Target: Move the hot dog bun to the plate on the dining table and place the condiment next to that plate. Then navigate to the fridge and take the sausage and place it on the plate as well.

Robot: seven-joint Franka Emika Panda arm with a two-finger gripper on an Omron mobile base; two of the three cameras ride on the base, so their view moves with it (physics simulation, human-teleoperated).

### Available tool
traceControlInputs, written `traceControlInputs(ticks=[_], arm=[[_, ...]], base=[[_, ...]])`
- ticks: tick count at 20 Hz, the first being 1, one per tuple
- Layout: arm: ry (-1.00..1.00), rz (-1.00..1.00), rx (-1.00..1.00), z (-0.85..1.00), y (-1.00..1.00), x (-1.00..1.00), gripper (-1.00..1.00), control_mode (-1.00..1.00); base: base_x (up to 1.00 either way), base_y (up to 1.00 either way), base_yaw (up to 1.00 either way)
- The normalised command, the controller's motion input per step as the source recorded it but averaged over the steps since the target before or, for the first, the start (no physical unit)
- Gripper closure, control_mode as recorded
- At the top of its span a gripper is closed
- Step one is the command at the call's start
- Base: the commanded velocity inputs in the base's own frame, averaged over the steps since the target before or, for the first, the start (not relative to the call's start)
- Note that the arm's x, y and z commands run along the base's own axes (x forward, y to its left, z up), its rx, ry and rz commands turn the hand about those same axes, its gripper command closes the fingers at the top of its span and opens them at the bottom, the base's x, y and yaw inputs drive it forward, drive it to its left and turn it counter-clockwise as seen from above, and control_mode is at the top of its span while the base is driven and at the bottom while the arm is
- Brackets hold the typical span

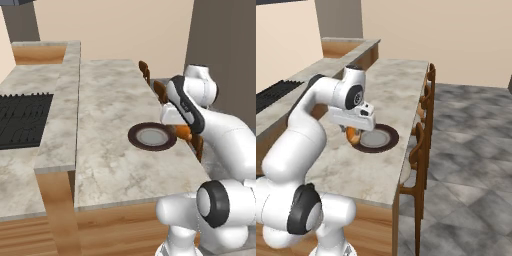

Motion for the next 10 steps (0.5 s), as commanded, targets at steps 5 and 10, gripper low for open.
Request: traceControlInputs(ticks=[5, 10], arm=[[0.09, 0.06, 0.0, -0.57, 0.09, 1.0, 1.0, -1.0], [0.08, 0.04, 0.0, -0.57, 0.12, 1.0, 1.0, -1.0]], base=[[0.0, 0.0, 0.0], [0.0, 0.0, 0.0]])
